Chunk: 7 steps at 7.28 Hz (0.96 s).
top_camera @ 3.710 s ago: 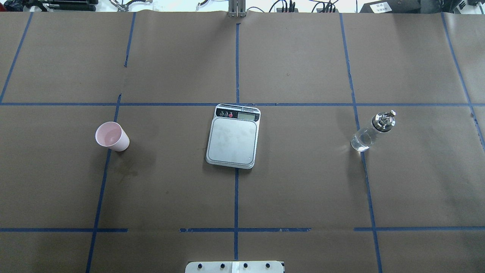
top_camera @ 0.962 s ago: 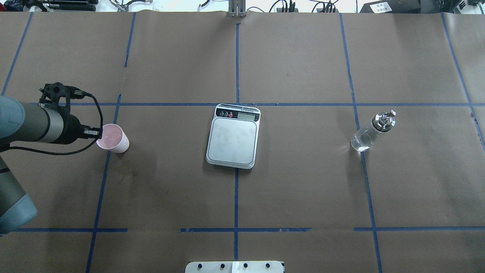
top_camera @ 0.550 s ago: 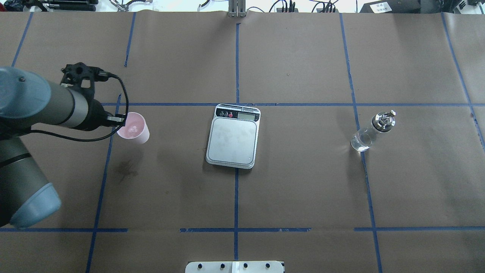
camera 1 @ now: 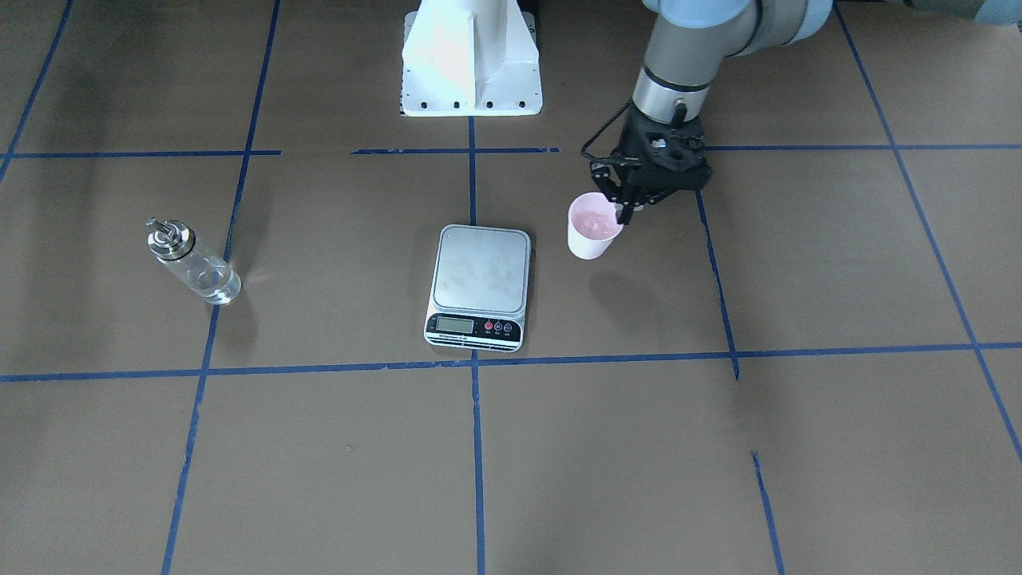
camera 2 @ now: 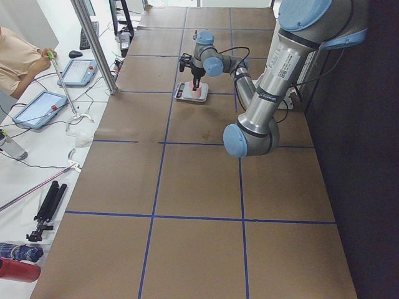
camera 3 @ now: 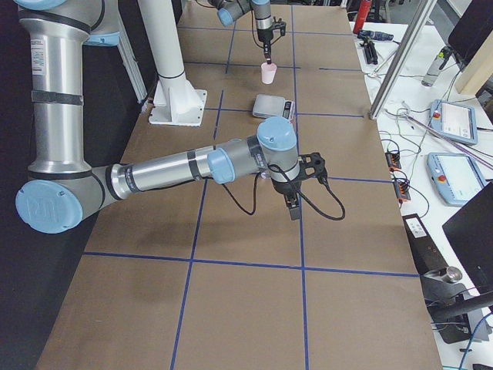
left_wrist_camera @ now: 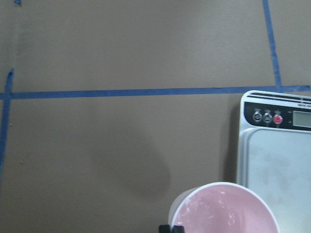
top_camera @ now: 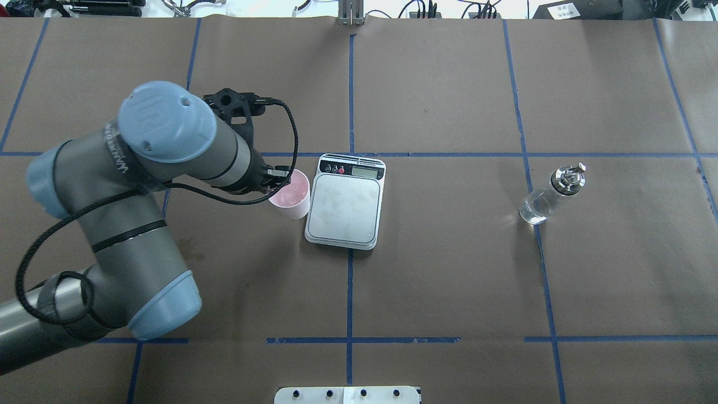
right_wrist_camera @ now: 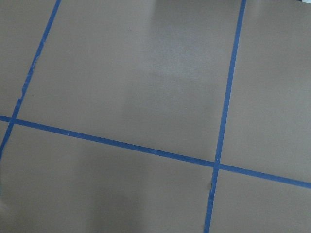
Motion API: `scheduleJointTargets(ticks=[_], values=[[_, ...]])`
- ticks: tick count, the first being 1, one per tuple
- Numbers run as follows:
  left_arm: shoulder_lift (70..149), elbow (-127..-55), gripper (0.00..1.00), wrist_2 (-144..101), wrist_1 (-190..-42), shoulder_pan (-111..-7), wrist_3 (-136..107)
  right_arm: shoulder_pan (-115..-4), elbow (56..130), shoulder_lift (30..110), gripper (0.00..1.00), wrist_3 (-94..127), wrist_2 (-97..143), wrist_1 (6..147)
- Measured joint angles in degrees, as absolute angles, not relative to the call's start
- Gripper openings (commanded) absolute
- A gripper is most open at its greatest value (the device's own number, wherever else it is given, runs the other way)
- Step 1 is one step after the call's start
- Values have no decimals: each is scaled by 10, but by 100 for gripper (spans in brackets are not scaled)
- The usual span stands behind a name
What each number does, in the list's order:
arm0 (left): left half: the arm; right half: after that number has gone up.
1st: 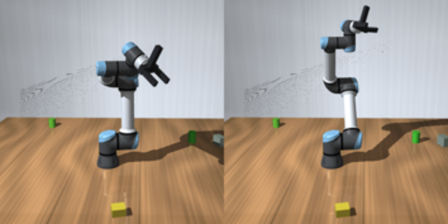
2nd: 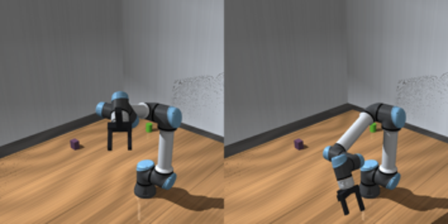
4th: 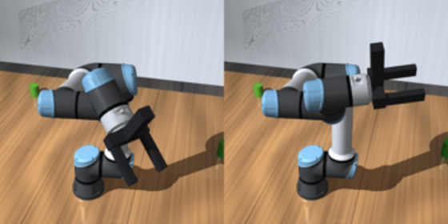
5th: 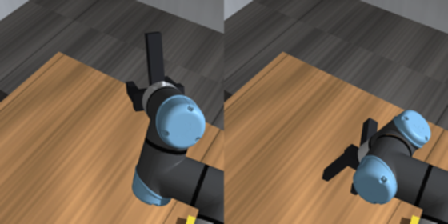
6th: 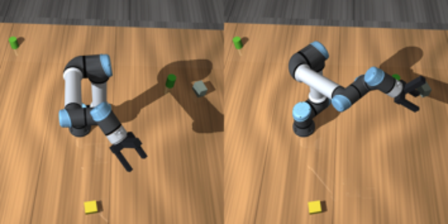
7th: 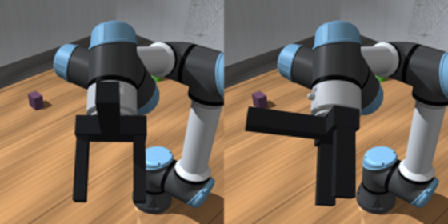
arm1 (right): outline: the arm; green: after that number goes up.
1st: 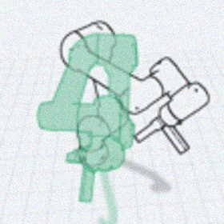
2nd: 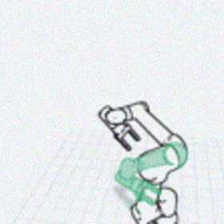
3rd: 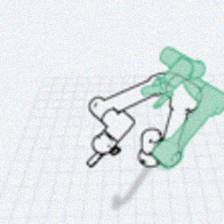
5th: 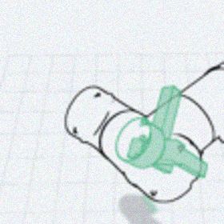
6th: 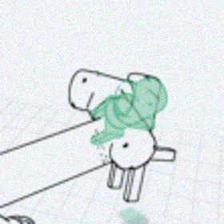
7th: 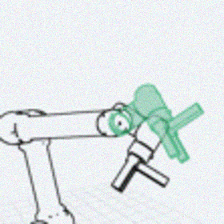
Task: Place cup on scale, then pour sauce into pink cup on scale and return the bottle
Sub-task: 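Carry the pink cup with the left gripper onto the silver scale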
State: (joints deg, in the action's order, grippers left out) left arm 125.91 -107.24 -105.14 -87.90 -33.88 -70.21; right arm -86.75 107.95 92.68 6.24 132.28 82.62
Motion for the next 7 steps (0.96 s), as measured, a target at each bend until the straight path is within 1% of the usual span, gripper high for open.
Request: scheduleJointTargets(ticks=[2,4,5,6,7], values=[[1319,-1013,0,-1050,-880,-333,-724,-867,1081,927,100,63,1323,826],[1346,-981,0,-1044,-883,-330,-731,-867,1083,927,100,63,1323,826],[1354,-970,6,-1044,-884,-327,-733,-867,1083,927,100,63,1323,826],[1359,-963,9,-1042,-884,-325,-734,-867,1084,927,100,63,1323,826],[1360,-957,9,-1039,-888,-323,-734,-868,1084,926,100,63,1323,826]])
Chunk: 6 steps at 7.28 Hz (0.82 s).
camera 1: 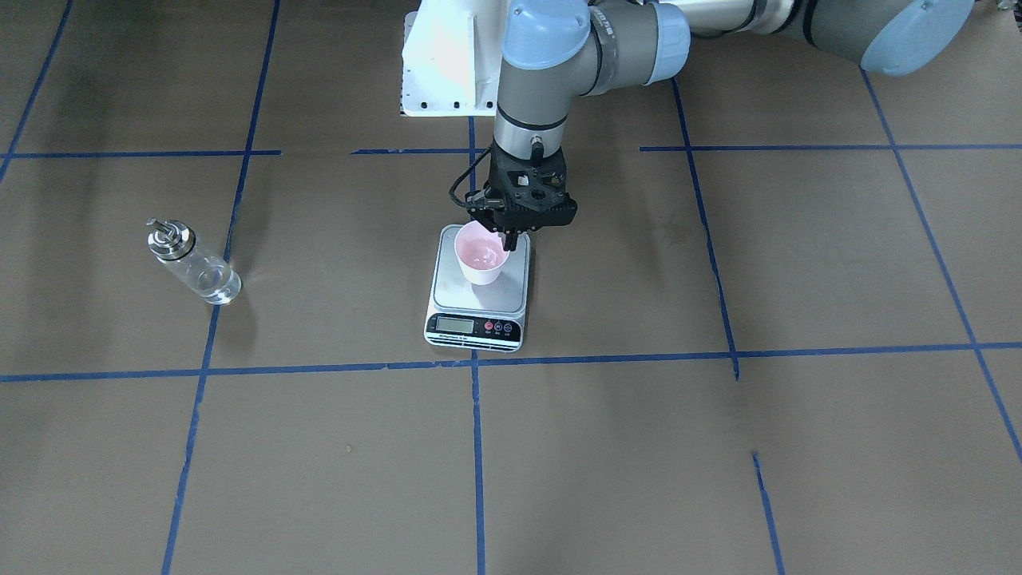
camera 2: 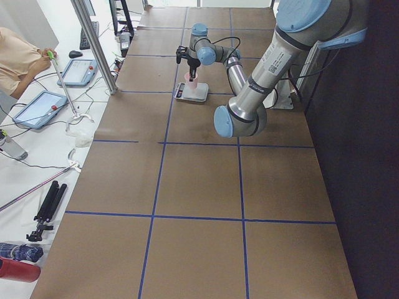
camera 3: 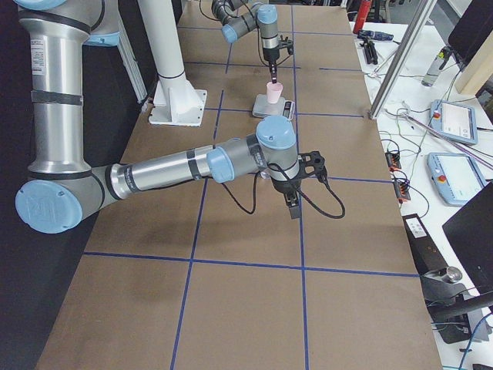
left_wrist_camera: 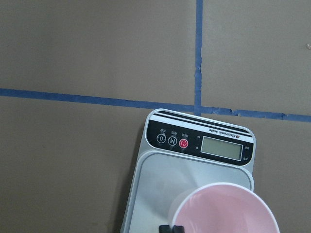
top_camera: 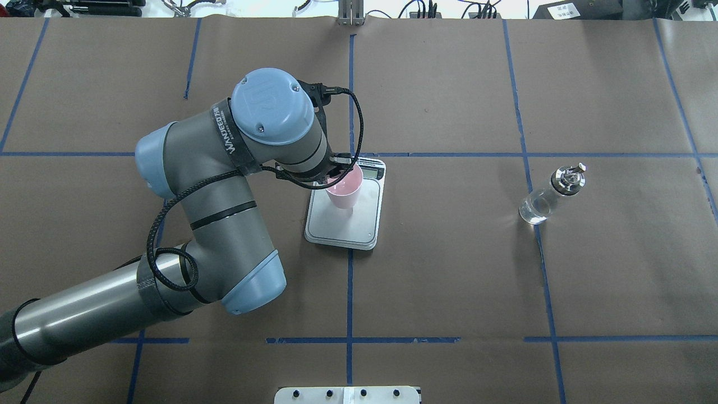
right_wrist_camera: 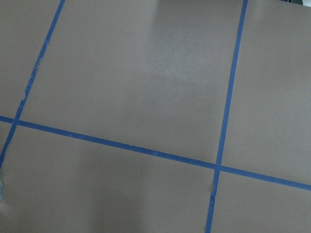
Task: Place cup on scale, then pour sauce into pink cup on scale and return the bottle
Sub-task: 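Carry the pink cup with the left gripper onto the silver scale, then open the left gripper and withdraw the left arm from the cup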
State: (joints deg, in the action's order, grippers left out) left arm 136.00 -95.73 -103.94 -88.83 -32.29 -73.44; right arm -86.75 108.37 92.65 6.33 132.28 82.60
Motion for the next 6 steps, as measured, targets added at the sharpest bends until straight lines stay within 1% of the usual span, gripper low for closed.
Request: scheduleJointTargets(ticks=[1,2,3,4,5,6], values=[[1360,-951,10,-1038,-896,-321,-734,-867,1084,926,100,63,1323,826],[1360,-946,13,-1037,-902,-320,-733,-867,1083,926,100,63,1323,826],[1359,-943,24,-1036,-905,-319,-732,-867,1083,926,100,63,1323,826],[1358,-943,40,-1036,-906,-319,-731,-867,1083,926,100,63,1323,826],[1358,-943,47,-1035,-906,-319,-730,-867,1082,926,100,63,1323,826],[1357,-943,58,-1035,-906,-319,-730,-867,1082,926,100,63,1323,826]])
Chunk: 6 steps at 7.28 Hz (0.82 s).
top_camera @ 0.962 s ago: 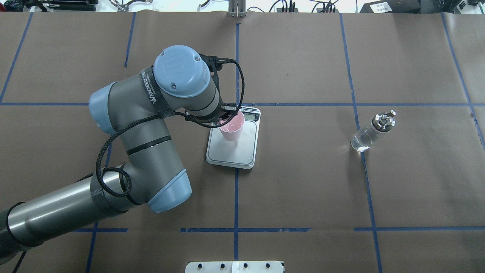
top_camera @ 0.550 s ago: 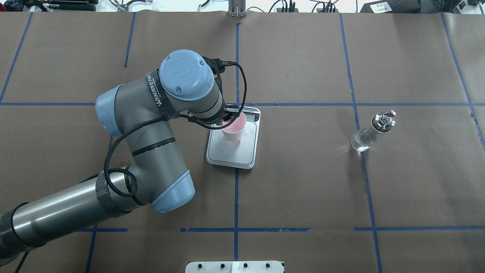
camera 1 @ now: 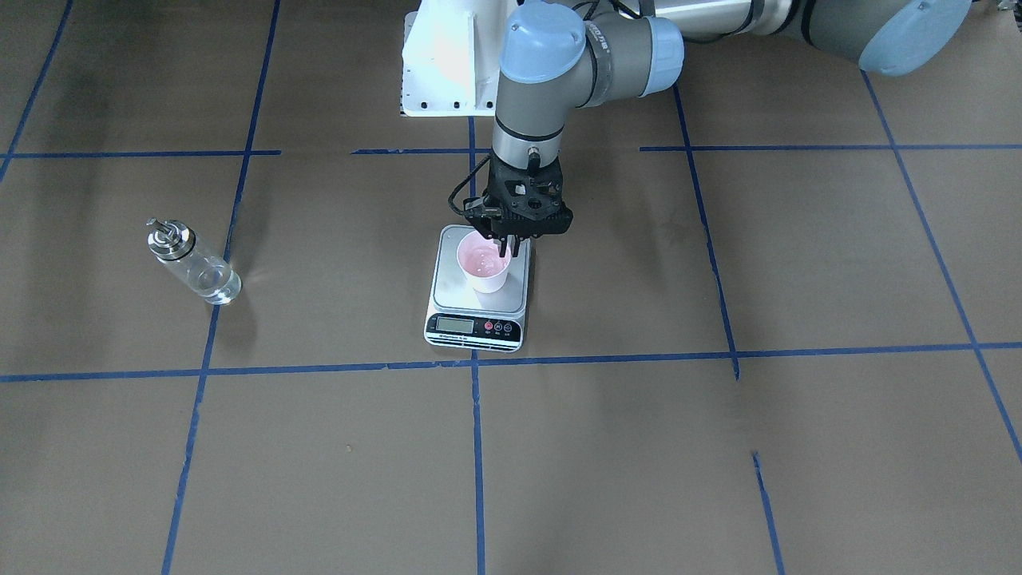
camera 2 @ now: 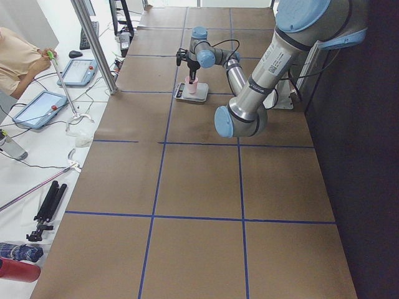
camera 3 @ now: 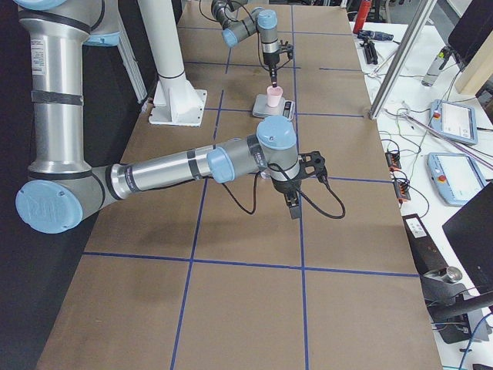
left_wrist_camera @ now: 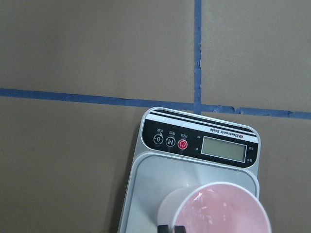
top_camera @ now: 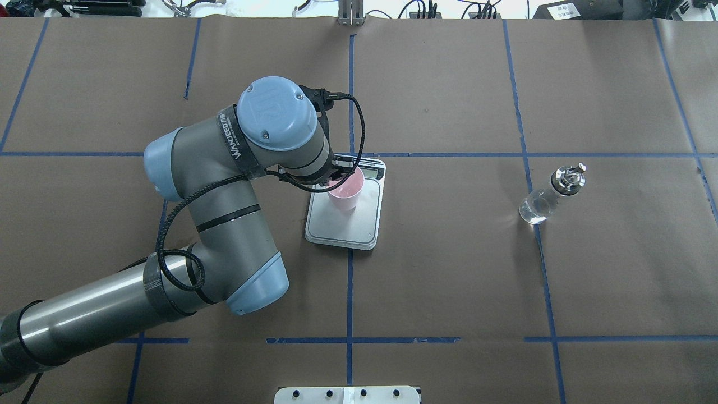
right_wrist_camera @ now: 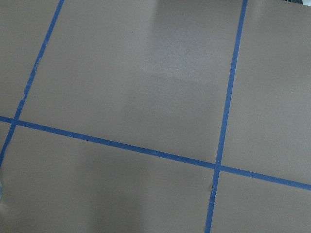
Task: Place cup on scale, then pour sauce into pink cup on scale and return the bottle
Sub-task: 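Open the left gripper and withdraw the left arm from the cup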
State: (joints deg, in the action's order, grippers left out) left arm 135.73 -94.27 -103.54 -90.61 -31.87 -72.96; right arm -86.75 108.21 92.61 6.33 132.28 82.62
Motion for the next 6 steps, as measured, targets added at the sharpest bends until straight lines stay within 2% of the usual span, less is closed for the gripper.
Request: scheduleJointTargets(ticks=[1,3,4,6], values=[[1357,-944,100,-1035,-906,-319,-729,-867,1082,926,100,63,1323,826],[1352,-960,100,-1034,-902,-320,-702,-867,1085,926,100,67,1323,826],[1336,-994,100,-1036,-891,-327,-667,-867,1095,927,100,82,1323,826],[1263,-1117,100,-1041,-842,-366,-553,-866,1132,928,100,136,1339,825]])
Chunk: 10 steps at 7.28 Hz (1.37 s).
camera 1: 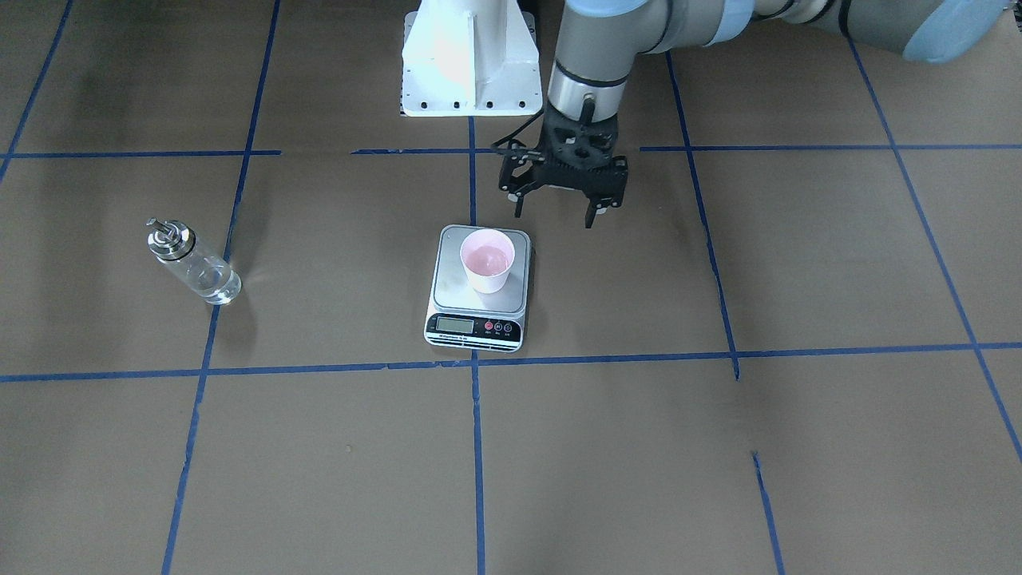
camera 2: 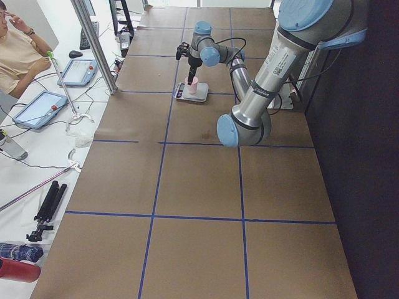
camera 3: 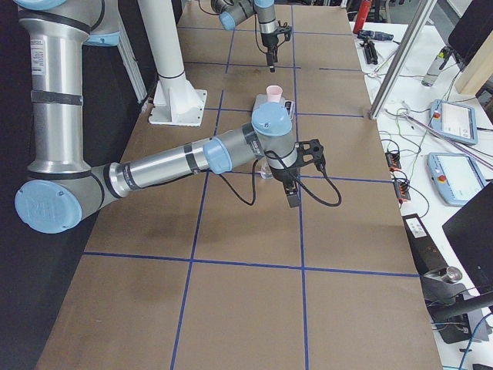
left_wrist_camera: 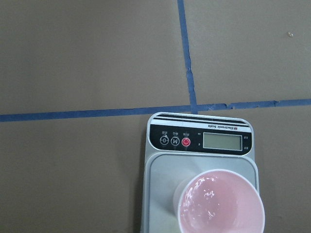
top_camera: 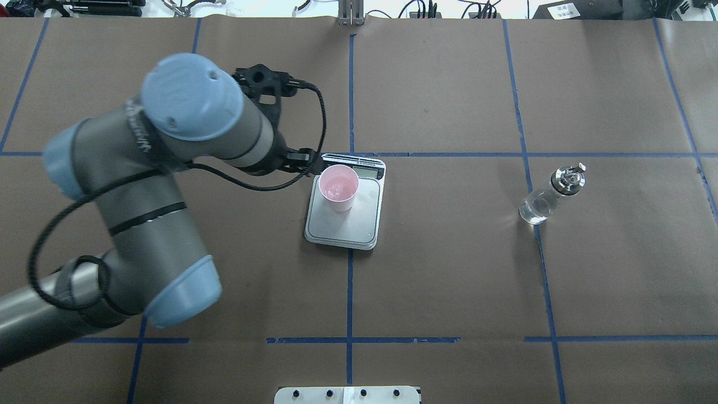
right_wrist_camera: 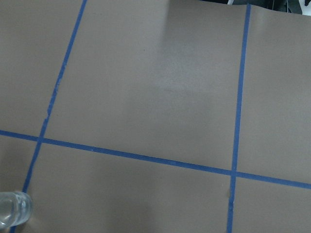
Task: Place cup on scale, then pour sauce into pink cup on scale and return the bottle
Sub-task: 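Open the left gripper and withdraw the left arm from the cup, then reach the right gripper to the glass bottle and grasp its neck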
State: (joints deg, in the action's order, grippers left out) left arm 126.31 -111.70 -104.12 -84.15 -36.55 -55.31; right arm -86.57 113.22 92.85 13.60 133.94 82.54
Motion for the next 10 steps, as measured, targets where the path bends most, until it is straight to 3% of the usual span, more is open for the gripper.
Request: scheduleJointTargets(ticks=[2,4,6,10], values=[[1167,-1200,100,-1086,-818,-451,-392,-833,1184,929,100,229,1357,825],[1074,-1209,100,-1163,-817,-606,-181,-761,1249,930,100,371,1343,809],[1015,-1161,100,-1220,-816,-755,-83,-632,1317,927,100,533,1239,799],[929,-1040,100,-1287,-814,-897,110,-369,1385,970,100,704,934,756]])
